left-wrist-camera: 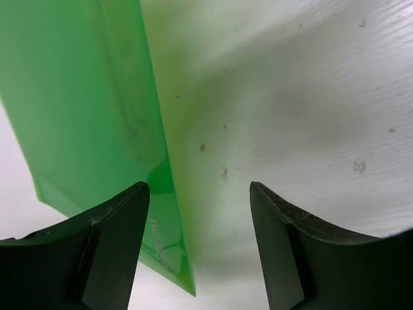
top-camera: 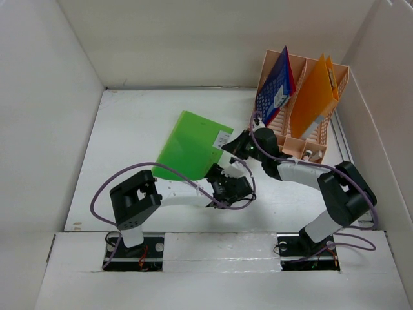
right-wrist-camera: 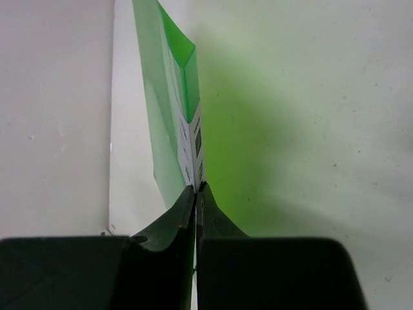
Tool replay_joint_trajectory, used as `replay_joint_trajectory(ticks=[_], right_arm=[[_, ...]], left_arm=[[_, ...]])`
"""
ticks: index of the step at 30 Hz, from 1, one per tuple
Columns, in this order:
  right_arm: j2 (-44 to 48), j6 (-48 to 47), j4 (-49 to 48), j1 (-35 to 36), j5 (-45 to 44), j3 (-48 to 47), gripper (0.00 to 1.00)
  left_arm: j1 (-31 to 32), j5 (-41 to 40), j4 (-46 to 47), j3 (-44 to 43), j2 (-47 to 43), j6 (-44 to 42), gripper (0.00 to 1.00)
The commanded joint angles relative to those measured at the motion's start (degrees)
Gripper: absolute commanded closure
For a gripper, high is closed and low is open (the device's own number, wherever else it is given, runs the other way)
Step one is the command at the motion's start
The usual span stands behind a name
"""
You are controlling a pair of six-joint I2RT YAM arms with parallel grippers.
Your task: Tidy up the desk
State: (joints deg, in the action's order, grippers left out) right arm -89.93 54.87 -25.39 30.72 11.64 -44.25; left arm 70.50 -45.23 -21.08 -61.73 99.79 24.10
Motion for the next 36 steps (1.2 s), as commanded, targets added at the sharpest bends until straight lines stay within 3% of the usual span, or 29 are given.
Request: replay_joint_trajectory(ticks=[1,9,14,19,22,23,25,27,32,35,36], right_arm=[[1.8,0.5,-3.8,-0.1,2.6,0.1,1.0],[0.2,0.2,-4.5,-1.8,5.3,0.7,1.0],[0.5,0.1,-4.3,-2.4,6.9,1.4,1.0],[0.7,-0.2,-5.0,-2.9,8.4,1.4,1.0],[1.1,0.0,-5.2,-2.9,9.4,1.3,1.0],[1.1,-0.5,-5.0,-2.9,10.1,1.2,1.0],[1.3,-1.0,-4.3,-2.9,10.3,1.3,1.0],[1.3,-0.7,-4.2,-3.6,11.4,1.9,1.0],[1.3,-1.2,-4.6,-4.1,12.0,3.3,1.0],[1.1,-1.4,-4.6,-4.6,13.0,3.0,0.69],[1.0,-1.7,-4.4,-4.6,13.4,2.8,0.52]], left_arm=[[0.1,-5.6,-4.8,-2.4,0.7,2.4,0.41],[0.1,-12.1,-7.5,-2.2,0.6,4.8,0.43],[0.1,-12.7,-9.1,-2.6,2.0,6.7,0.39],[0.1,-10.2,-6.3,-1.8,1.7,5.3,0.41],[-0.5,-10.1,-5.7,-1.6,1.3,4.6,0.52],[-0.5,-10.1,-5.4,-1.3,1.2,4.4,0.63],[-0.5,-9.2,-4.8,-0.8,1.0,4.1,0.73],[-1.0,-8.5,-5.0,-0.9,0.9,4.2,1.0],[-1.0,-6.6,-1.8,1.1,-2.3,4.2,1.0],[-1.0,-4.8,1.6,3.4,-5.6,3.8,1.0],[-1.0,-4.4,2.5,4.0,-7.0,3.8,1.0]])
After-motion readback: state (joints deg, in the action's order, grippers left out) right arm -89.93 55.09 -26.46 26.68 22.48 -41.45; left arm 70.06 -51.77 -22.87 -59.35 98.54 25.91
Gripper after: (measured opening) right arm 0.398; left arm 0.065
